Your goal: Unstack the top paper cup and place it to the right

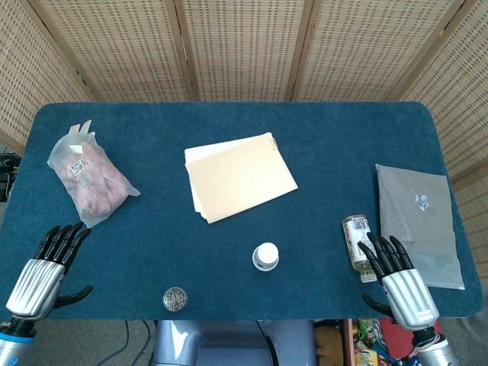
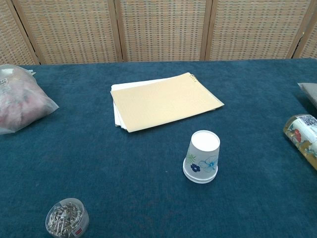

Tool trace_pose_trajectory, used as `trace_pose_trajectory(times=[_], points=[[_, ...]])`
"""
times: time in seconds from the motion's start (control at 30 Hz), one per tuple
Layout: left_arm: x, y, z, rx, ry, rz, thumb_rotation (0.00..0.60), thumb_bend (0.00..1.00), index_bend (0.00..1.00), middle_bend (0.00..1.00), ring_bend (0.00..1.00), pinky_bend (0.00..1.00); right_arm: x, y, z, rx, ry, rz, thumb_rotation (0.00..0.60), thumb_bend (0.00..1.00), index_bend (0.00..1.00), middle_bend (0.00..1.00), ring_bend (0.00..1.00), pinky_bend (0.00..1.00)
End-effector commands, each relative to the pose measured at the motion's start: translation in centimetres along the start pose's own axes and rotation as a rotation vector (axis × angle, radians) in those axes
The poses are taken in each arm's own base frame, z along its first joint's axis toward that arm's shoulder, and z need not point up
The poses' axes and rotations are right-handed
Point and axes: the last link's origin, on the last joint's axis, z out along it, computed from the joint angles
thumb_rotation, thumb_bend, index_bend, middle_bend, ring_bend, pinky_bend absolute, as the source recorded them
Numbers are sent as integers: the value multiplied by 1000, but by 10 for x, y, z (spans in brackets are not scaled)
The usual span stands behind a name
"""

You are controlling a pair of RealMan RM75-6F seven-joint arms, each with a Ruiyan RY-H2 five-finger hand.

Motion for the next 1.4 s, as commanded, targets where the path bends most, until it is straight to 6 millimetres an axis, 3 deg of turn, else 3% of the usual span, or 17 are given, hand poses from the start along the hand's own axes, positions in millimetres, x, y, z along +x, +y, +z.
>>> trace_pose_trajectory(times=[0.03, 0.87, 1.1, 1.23, 1.4], points=[[0, 0, 0, -2, 2, 0, 600, 149, 0, 0, 0, 0, 0, 0, 0, 1, 0, 1, 600, 200, 0, 0, 0, 0], [4, 1, -1, -7, 10, -12, 600, 149, 0, 0, 0, 0, 6, -9, 2, 31, 9, 30, 600, 199, 0, 0, 0, 0], [2, 1, 1, -3, 7, -9, 600, 149, 0, 0, 0, 0, 16, -33, 31, 117, 12, 39, 600, 199, 10, 0, 0, 0], [4, 0, 0, 0, 15, -9, 600, 149, 0, 0, 0, 0, 11, -67, 70, 214, -38, 90, 600, 199, 81, 0, 0, 0], [4, 0, -1, -4, 14, -10, 600, 149, 0, 0, 0, 0, 4, -93, 95, 254, -70, 91, 600, 200, 170, 0, 0, 0]])
